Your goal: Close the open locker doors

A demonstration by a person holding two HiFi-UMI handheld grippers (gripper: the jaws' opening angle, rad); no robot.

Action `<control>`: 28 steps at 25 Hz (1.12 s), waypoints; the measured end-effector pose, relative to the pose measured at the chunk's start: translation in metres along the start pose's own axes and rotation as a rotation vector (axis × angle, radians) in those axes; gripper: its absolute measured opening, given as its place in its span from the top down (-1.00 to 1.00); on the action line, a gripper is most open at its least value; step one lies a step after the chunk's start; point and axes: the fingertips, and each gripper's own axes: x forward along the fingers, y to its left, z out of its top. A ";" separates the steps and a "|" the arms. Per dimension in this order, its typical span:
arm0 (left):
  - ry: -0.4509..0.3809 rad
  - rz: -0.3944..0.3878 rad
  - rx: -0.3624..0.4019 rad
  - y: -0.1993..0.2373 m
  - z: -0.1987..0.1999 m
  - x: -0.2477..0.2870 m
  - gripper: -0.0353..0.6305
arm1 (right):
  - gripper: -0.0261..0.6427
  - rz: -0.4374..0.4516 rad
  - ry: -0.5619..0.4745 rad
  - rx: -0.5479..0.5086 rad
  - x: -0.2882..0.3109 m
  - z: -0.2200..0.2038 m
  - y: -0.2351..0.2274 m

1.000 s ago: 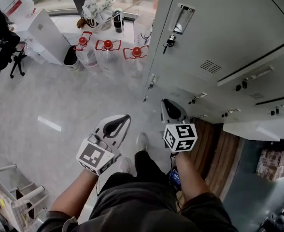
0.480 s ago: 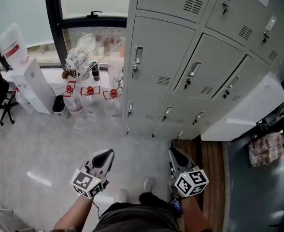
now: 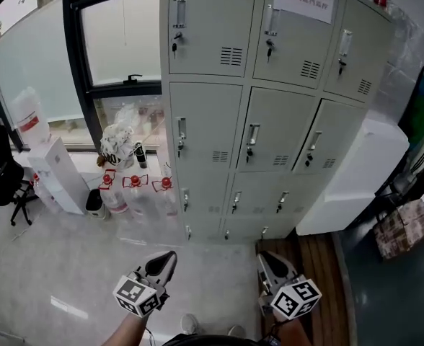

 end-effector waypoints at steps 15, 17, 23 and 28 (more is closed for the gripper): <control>-0.032 0.008 0.066 -0.162 0.026 0.049 0.87 | 0.82 0.168 -0.027 0.055 -0.104 0.031 -0.045; -0.036 0.005 0.071 -0.169 0.028 0.051 0.87 | 0.83 0.170 -0.023 0.054 -0.109 0.032 -0.044; -0.047 -0.007 0.090 -0.176 0.036 0.052 0.87 | 0.85 0.181 -0.031 0.017 -0.114 0.038 -0.036; -0.052 -0.013 0.090 -0.173 0.037 0.049 0.87 | 0.85 0.196 -0.028 0.009 -0.108 0.038 -0.026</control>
